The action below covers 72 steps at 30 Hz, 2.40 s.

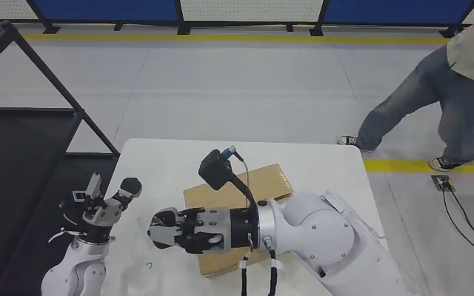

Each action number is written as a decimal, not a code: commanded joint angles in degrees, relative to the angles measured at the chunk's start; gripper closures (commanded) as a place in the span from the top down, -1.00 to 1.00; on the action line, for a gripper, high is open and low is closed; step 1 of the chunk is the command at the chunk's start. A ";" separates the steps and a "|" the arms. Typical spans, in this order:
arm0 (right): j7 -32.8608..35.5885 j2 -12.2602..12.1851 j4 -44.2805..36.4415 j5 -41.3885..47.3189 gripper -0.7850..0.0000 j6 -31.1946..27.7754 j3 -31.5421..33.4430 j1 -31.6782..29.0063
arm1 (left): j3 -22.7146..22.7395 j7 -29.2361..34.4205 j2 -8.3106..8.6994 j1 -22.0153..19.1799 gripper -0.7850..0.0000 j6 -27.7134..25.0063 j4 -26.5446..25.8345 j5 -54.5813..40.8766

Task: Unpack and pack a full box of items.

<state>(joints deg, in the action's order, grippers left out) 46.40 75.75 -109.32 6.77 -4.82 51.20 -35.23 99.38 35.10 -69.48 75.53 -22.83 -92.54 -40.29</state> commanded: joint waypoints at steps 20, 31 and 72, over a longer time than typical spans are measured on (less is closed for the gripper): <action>-5.83 -1.52 -5.95 8.16 -1.00 13.59 11.79 -8.92 | -0.59 -1.01 -0.05 0.74 1.00 0.18 -2.38 1.20; -10.66 -1.01 -6.22 9.36 -1.00 16.21 9.08 -10.92 | -1.47 0.25 -0.06 1.32 1.00 0.20 -2.22 1.35; -28.89 0.91 -8.34 11.76 -1.00 10.65 6.19 -25.26 | -1.87 1.79 0.16 0.51 1.00 0.41 -0.92 0.13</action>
<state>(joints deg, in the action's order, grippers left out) 17.55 76.61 -117.80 18.37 6.00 57.37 -60.37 97.43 36.84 -69.32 75.88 -22.34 -93.38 -40.11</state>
